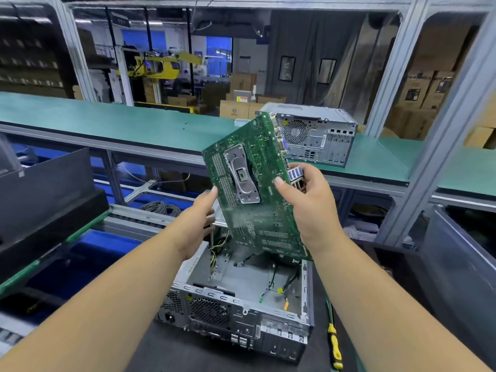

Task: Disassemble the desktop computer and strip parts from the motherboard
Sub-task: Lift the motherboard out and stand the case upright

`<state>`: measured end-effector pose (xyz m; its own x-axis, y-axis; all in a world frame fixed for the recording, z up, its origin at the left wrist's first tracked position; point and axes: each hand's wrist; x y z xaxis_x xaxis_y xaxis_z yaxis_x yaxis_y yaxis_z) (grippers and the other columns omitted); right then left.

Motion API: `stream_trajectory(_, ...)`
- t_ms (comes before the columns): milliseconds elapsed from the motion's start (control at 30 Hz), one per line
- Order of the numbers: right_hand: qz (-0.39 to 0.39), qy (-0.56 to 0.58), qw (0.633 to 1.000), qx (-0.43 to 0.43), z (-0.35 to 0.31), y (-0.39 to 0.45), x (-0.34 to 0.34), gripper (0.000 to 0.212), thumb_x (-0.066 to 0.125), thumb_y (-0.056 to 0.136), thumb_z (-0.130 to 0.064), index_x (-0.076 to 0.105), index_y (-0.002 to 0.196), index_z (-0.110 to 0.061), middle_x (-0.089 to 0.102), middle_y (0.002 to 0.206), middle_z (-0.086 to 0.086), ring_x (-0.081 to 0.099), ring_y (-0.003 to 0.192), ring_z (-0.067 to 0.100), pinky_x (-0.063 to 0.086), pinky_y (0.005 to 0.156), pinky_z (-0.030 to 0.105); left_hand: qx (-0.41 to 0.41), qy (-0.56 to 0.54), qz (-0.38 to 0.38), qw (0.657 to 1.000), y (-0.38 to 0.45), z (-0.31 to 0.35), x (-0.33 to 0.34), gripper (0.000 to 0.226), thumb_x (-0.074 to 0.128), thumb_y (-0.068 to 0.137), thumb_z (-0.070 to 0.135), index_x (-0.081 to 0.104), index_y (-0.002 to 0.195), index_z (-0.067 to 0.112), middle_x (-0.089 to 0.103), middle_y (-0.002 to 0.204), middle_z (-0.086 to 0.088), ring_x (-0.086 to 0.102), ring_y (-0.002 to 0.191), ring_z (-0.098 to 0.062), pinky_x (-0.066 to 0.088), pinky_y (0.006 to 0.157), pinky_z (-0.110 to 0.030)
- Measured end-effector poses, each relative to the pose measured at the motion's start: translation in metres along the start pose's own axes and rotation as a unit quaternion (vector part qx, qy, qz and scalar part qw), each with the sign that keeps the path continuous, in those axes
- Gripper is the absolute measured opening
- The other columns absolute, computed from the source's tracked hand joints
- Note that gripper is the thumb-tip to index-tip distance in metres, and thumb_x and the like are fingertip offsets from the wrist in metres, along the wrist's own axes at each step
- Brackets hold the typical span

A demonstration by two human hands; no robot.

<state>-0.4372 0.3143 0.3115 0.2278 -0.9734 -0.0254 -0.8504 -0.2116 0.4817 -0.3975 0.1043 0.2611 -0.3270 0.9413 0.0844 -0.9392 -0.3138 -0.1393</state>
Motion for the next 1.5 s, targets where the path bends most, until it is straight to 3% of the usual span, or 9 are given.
stream_trajectory(233, 0.049, 0.024, 0.996, -0.076, -0.004, -0.016, -0.041, 0.023, 0.072, 0.085, -0.025, 0.061, 0.100, -0.039, 0.061, 0.080, -0.019, 0.051, 0.069, 0.004, 0.044, 0.063, 0.014, 0.028, -0.046, -0.130, 0.990, -0.030, 0.043, 0.056, 0.058, 0.041, 0.091, 0.063, 0.046, 0.140, 0.033, 0.057, 0.130, -0.009, 0.066, 0.109, -0.026, 0.054, 0.090, -0.034)
stream_trajectory(500, 0.076, -0.029, 0.991, -0.109, -0.016, -0.039, -0.114, 0.024, 0.071, 0.087, -0.013, 0.059, 0.105, -0.025, 0.062, 0.083, -0.013, 0.053, 0.068, 0.007, 0.044, 0.063, 0.014, -0.025, -0.123, -0.239, 0.963, -0.034, 0.046, 0.130, 0.067, 0.040, 0.089, 0.067, 0.047, 0.140, 0.025, 0.064, 0.125, -0.016, 0.065, 0.111, -0.030, 0.049, 0.097, -0.040)
stream_trajectory(633, 0.072, -0.099, 0.986, -0.112, -0.015, -0.056, -0.148, 0.028, 0.072, 0.086, -0.013, 0.057, 0.107, -0.023, 0.062, 0.090, 0.000, 0.059, 0.075, 0.022, 0.051, 0.066, 0.023, -0.076, -0.160, -0.287, 0.942, -0.035, 0.039, 0.168, 0.073, 0.040, 0.089, 0.068, 0.038, 0.144, 0.020, 0.059, 0.127, -0.026, 0.063, 0.111, -0.037, 0.046, 0.100, -0.044)
stream_trajectory(833, 0.060, -0.203, 0.974, -0.086, -0.004, -0.081, -0.192, 0.035, 0.074, 0.081, -0.017, 0.056, 0.110, -0.026, 0.062, 0.099, -0.006, 0.064, 0.086, 0.013, 0.052, 0.074, 0.025, -0.159, -0.177, -0.330, 0.913, -0.031, 0.022, 0.214, 0.093, 0.043, 0.078, 0.080, 0.043, 0.133, 0.004, 0.057, 0.124, -0.033, 0.060, 0.115, -0.042, 0.041, 0.106, -0.048)
stream_trajectory(933, 0.030, -0.293, 0.950, -0.105, 0.004, -0.094, -0.211, 0.040, 0.075, 0.080, -0.016, 0.056, 0.114, -0.023, 0.059, 0.106, -0.012, 0.060, 0.099, 0.009, 0.049, 0.083, 0.020, -0.187, -0.155, -0.323, 0.915, -0.028, 0.011, 0.231, 0.098, 0.045, 0.073, 0.083, 0.050, 0.130, 0.003, 0.061, 0.121, -0.030, 0.060, 0.114, -0.043, 0.040, 0.107, -0.049)
stream_trajectory(1133, -0.025, -0.365, 0.925, -0.104, 0.018, -0.109, -0.239, 0.042, 0.076, 0.080, -0.018, 0.056, 0.117, -0.019, 0.057, 0.108, -0.012, 0.054, 0.099, 0.002, 0.040, 0.086, 0.008, -0.206, -0.133, -0.311, 0.918, -0.034, -0.012, 0.255, 0.048, 0.051, 0.071, 0.042, 0.066, 0.104, 0.010, 0.068, 0.106, -0.023, 0.068, 0.092, -0.037, 0.041, 0.105, -0.045)
stream_trajectory(1267, -0.074, -0.376, 0.921, -0.066, 0.027, -0.113, -0.255, 0.044, 0.075, 0.080, -0.021, 0.054, 0.119, -0.023, 0.056, 0.112, -0.014, 0.054, 0.104, 0.004, 0.045, 0.086, 0.016, -0.211, -0.129, -0.285, 0.926, -0.039, -0.029, 0.263, 0.055, 0.042, 0.064, 0.028, 0.064, 0.109, 0.004, 0.066, 0.104, -0.022, 0.066, 0.089, -0.037, 0.045, 0.098, -0.045)
stream_trajectory(1400, -0.146, -0.400, 0.905, -0.004, 0.037, -0.118, -0.275, 0.045, 0.067, 0.080, -0.048, 0.051, 0.121, -0.039, 0.054, 0.110, -0.026, 0.052, 0.106, -0.003, 0.044, 0.087, 0.015, -0.222, -0.124, -0.236, 0.938, -0.041, -0.043, 0.271, 0.060, 0.037, 0.062, 0.017, 0.054, 0.116, 0.001, 0.060, 0.112, -0.023, 0.060, 0.092, -0.038, 0.051, 0.085, -0.048)
stream_trajectory(1500, -0.128, -0.363, 0.922, 0.042, 0.045, -0.121, -0.283, 0.033, 0.057, 0.083, -0.053, 0.058, 0.114, -0.041, 0.060, 0.099, -0.021, 0.057, 0.097, 0.002, 0.049, 0.082, 0.023, -0.216, -0.116, -0.202, 0.948, -0.043, -0.055, 0.275, 0.058, 0.034, 0.058, 0.012, 0.046, 0.115, 0.010, 0.053, 0.115, -0.021, 0.055, 0.095, -0.036, 0.047, 0.079, -0.047)
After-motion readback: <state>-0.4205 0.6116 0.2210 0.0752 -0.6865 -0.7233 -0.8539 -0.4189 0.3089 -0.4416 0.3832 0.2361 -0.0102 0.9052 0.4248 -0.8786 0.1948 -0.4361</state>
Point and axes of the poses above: each hand's wrist, its own y-axis towards the middle knuckle, its own x-axis out of the palm, z = x × y
